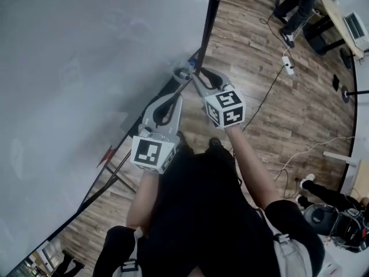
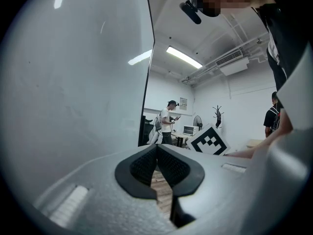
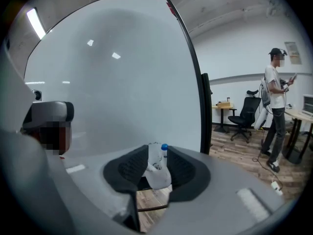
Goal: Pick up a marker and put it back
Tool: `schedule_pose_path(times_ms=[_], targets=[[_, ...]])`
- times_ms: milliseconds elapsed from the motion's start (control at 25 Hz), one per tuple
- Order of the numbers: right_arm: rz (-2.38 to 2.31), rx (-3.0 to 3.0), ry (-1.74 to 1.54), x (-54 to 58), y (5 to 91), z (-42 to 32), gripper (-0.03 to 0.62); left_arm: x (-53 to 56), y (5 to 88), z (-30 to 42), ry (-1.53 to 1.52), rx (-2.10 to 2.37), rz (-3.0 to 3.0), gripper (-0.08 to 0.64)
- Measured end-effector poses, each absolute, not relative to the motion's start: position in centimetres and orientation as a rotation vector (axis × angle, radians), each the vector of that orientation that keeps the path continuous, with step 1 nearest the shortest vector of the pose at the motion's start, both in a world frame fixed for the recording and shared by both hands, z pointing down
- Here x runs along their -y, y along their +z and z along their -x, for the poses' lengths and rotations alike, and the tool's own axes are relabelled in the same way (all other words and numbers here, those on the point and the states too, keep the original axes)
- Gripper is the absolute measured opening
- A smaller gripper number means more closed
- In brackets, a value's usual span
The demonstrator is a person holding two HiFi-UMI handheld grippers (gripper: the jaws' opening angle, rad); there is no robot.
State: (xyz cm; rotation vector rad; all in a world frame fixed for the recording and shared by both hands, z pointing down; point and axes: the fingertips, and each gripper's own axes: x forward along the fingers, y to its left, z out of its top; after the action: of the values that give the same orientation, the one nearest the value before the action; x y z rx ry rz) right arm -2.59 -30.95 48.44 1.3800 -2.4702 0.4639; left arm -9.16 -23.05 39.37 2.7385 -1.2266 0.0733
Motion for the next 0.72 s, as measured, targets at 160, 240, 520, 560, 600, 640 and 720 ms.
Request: schedule_pose_path(times_ms=[160,240,520,560,600,640,720], targets=[[-1.371,2.431,0.470,32.2,50.0,3.1,0.114,23.0,39.6,10.0,0.073,1.237,-2.731,0.011],[-1.368,2.415,0.474,32.5,50.6,3.3,0.114,22.9,39.6,10.3,0.071,1.244,-2.726,0.011],[-1.353,2.368,0.483,34.0,52.5,3.8,0.114,22.7,39.7,11.2,0.087,1.264,-2.715,0.011],[-1.350,2.369,0.486,34.2,52.6,3.9,0.114,22.7,39.8,11.3,0.088,1.265,-2.715,0.011],[-1.347,2.370,0.487,34.3,52.7,4.0,0.114,22.7,39.9,11.4,0.089,1.268,-2.714,0.011],[-1.342,2.370,0.485,34.4,52.7,4.1,0.114,22.8,39.9,11.6,0.090,1.272,-2.711,0.011],[-1.340,2.369,0.476,34.5,52.7,4.3,0.112,22.8,39.9,11.8,0.091,1.283,-2.704,0.011]])
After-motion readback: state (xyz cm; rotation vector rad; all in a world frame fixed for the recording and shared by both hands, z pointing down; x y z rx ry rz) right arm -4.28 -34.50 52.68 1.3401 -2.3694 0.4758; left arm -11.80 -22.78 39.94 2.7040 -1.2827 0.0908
